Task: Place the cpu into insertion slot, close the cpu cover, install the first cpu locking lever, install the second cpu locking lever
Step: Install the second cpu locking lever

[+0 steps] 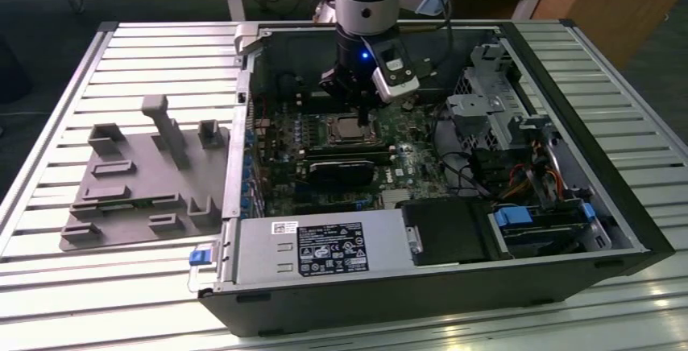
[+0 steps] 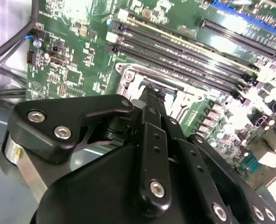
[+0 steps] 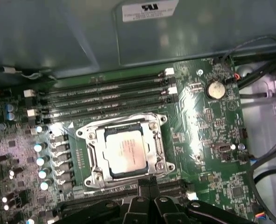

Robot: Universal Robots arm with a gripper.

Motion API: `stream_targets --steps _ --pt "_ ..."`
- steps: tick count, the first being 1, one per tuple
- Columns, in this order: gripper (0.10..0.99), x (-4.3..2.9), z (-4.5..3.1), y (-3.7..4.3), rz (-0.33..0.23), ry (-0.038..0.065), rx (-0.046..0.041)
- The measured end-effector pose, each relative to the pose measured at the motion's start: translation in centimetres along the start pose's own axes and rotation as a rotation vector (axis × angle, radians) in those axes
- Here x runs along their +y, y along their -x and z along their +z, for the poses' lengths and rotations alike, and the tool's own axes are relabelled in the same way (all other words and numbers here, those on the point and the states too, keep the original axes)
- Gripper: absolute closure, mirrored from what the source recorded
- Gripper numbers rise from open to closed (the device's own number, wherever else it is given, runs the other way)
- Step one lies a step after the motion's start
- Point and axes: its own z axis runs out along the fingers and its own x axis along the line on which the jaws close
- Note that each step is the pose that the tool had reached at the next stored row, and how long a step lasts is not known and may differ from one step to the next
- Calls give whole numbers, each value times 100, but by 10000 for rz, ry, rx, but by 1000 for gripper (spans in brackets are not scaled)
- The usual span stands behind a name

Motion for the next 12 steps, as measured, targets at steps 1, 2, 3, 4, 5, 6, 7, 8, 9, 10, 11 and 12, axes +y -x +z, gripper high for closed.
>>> stream_targets --steps 1,2,3,4,5,6,7,8,9,10,11,12 --pt "980 6 0 -2 0 6 1" --pt "980 11 -1 -6 0 4 2" --pt "980 16 -1 -11 0 4 2" --pt "980 22 -1 -16 0 5 2" --pt "980 30 -1 -22 0 5 2" --pt "980 36 -1 -27 0 5 2" --pt "980 39 -2 -29 0 3 2" --pt "980 40 -2 -29 -1 4 2" --pt "980 44 -2 -29 0 4 2" --pt "980 47 -1 -30 0 4 2" --pt "980 47 -2 -30 0 4 2" --pt "980 48 -1 -30 0 4 2"
